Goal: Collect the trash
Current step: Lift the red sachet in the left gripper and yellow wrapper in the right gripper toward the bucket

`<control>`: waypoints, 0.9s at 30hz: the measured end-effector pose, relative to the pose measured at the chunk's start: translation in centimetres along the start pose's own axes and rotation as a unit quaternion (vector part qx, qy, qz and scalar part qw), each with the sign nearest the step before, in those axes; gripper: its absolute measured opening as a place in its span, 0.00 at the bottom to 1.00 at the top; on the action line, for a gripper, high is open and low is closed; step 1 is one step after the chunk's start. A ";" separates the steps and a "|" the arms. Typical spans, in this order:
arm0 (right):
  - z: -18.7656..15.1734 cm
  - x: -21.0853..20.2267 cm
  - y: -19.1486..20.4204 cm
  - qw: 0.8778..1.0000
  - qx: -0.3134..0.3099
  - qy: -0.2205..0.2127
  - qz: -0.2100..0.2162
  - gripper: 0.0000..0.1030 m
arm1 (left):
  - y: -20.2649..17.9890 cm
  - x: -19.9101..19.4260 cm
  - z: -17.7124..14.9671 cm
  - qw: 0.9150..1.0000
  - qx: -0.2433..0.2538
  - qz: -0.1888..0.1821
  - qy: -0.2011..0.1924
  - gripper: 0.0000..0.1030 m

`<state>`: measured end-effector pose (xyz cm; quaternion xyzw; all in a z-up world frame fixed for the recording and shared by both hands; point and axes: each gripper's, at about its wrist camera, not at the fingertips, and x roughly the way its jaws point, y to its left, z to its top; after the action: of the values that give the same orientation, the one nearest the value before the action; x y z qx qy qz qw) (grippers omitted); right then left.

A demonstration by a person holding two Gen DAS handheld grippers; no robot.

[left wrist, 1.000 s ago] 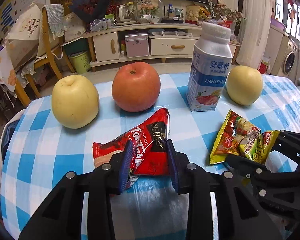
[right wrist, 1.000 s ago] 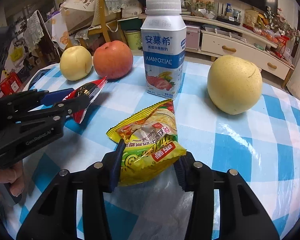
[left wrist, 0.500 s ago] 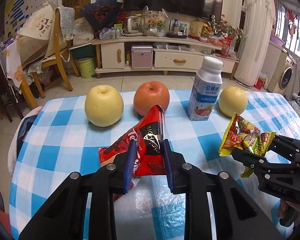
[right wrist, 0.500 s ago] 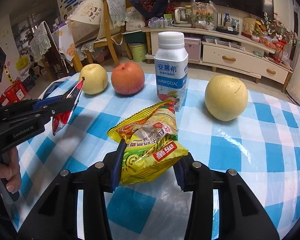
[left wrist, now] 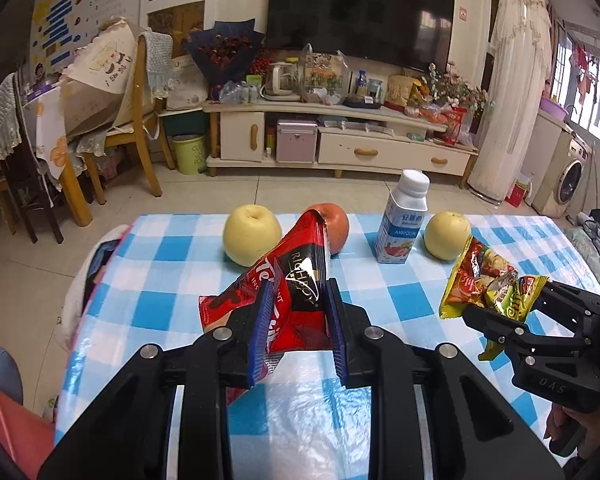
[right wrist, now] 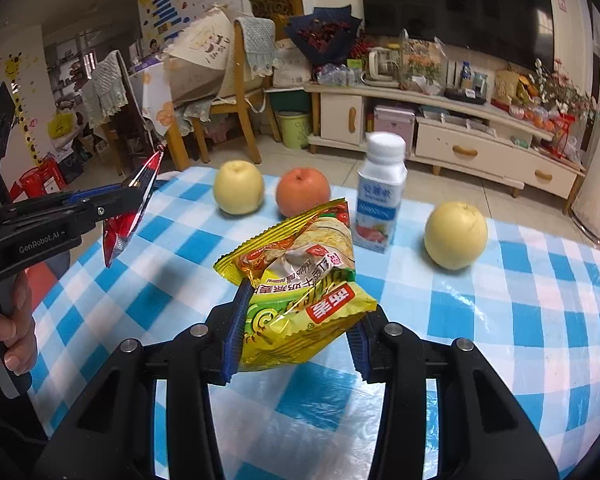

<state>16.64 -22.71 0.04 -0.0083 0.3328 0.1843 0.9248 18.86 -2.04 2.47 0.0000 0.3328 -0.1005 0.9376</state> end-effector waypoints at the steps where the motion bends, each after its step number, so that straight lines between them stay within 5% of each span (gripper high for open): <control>1: 0.3 -0.3 0.6 1.000 -0.003 -0.003 0.003 0.44 | 0.4 -0.7 0.0 1.000 -0.002 0.003 -0.003 0.27; 16: 4.3 -2.9 13.0 0.995 -0.073 -0.032 0.062 0.44 | 9.6 -11.2 -0.7 0.996 -0.052 0.060 -0.045 0.27; 27: 7.0 -2.3 24.2 0.983 -0.132 -0.040 0.122 0.44 | 19.1 -18.4 -2.7 0.985 -0.095 0.126 -0.064 0.27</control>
<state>10.91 0.03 9.46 -0.0819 0.2664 0.3385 0.8987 6.84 20.32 10.57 -0.0535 0.2772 0.0510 0.9580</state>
